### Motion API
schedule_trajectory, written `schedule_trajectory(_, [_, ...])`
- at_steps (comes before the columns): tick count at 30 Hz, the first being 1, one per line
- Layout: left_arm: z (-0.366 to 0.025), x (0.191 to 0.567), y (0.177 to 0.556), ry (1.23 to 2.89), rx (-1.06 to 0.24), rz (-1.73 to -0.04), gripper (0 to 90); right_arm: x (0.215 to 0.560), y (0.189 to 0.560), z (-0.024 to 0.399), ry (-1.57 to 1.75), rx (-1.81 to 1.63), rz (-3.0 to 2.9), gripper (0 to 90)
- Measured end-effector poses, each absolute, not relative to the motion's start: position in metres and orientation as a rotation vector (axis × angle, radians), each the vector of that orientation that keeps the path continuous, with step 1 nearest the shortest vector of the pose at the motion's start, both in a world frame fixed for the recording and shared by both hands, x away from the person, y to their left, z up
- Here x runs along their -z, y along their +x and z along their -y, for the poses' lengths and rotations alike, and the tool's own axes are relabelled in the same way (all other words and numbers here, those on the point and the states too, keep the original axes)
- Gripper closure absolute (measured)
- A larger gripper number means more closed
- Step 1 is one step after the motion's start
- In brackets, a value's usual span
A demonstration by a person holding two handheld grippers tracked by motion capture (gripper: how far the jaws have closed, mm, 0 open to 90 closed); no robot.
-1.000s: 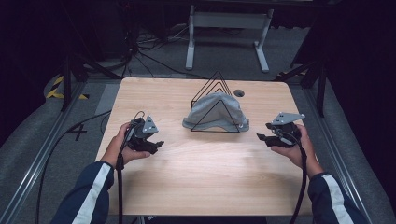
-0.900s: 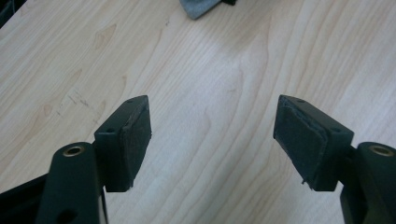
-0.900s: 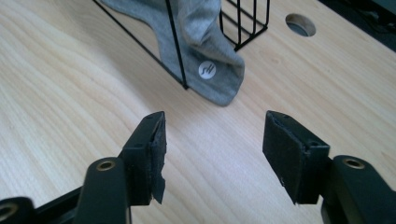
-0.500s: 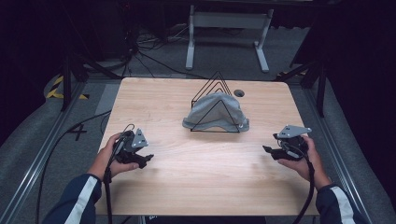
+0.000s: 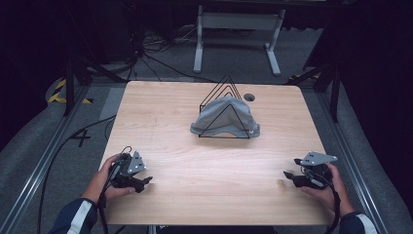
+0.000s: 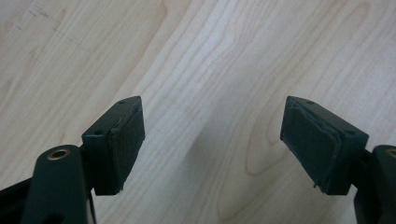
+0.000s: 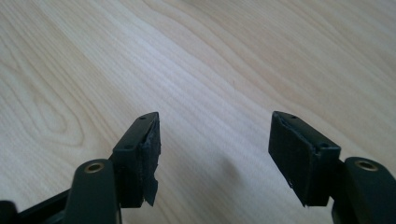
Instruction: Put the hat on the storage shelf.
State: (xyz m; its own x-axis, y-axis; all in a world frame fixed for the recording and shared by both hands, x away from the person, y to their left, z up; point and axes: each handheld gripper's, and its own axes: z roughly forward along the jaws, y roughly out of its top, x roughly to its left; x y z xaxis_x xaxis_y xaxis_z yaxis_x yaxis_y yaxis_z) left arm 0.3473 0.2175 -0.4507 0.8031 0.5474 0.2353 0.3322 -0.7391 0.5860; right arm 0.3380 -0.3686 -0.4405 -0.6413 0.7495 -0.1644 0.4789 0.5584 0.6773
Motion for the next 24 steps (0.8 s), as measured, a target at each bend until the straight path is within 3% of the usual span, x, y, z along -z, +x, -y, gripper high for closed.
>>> schedule_trajectory(13, [-0.253,0.481,0.33,2.241,-0.326,-0.779,20.6,0.465,0.311,0.391,1.157,-0.975,-2.284,28.3])
schedule_trajectory(24, [-0.256,0.483,0.327,2.214,-0.33,-0.843,16.9,0.468,0.309,0.393,1.191,-0.988,-2.243,24.7])
